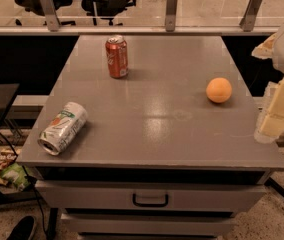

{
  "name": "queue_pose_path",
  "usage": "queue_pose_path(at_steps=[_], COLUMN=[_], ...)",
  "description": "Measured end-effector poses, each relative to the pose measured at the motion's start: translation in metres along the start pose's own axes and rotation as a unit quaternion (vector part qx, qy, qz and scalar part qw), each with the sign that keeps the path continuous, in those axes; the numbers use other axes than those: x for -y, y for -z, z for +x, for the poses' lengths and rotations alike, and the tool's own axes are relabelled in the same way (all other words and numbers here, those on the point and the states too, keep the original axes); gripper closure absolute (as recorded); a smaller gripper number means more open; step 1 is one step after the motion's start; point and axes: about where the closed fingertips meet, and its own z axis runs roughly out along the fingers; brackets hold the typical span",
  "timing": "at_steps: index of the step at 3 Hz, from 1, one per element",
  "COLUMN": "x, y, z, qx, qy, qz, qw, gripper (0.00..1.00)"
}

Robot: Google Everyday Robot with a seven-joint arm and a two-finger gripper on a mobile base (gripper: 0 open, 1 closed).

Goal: Pick orange

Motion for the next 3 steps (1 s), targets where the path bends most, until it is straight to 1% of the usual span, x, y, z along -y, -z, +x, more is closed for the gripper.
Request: queue_pose_path(at_steps=[1,2,3], x=[0.0,0.02,0.051], y=[0.0,-0.007,-0.024], z=[0.0,-0.006,-0.014], qx=[0.0,0.01,0.021], qy=[0.0,-0.002,0.0], qz=[0.0,0.004,0.017], qw=[1.0,0.9999,0.9996], gripper=[0.0,0.0,0.0])
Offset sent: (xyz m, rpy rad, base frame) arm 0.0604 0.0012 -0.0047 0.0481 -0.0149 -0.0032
